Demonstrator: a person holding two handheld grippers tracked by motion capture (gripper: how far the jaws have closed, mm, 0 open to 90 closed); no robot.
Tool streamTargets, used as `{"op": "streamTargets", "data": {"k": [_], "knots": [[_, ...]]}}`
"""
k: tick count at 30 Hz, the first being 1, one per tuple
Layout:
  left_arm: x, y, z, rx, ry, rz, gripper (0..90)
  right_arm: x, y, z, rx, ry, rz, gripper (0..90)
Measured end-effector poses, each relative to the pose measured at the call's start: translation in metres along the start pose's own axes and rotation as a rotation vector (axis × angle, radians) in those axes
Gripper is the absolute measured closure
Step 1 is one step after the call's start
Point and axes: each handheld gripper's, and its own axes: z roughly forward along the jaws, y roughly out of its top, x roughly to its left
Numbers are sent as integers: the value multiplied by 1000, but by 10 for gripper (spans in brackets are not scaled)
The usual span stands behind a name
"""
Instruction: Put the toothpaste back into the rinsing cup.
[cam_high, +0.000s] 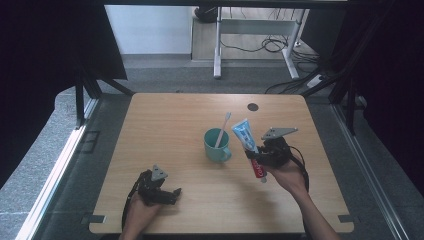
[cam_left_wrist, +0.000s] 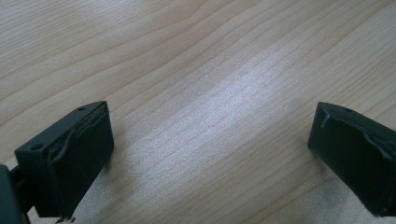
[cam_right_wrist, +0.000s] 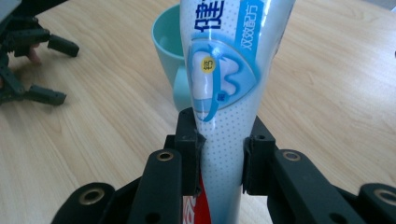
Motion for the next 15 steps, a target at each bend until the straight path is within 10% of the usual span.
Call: {"op": "streamTargets", "data": {"k": [15], "knots": [[0,0,0,0,0,4,1,1,16,6,-50,5,-2,723]]}}
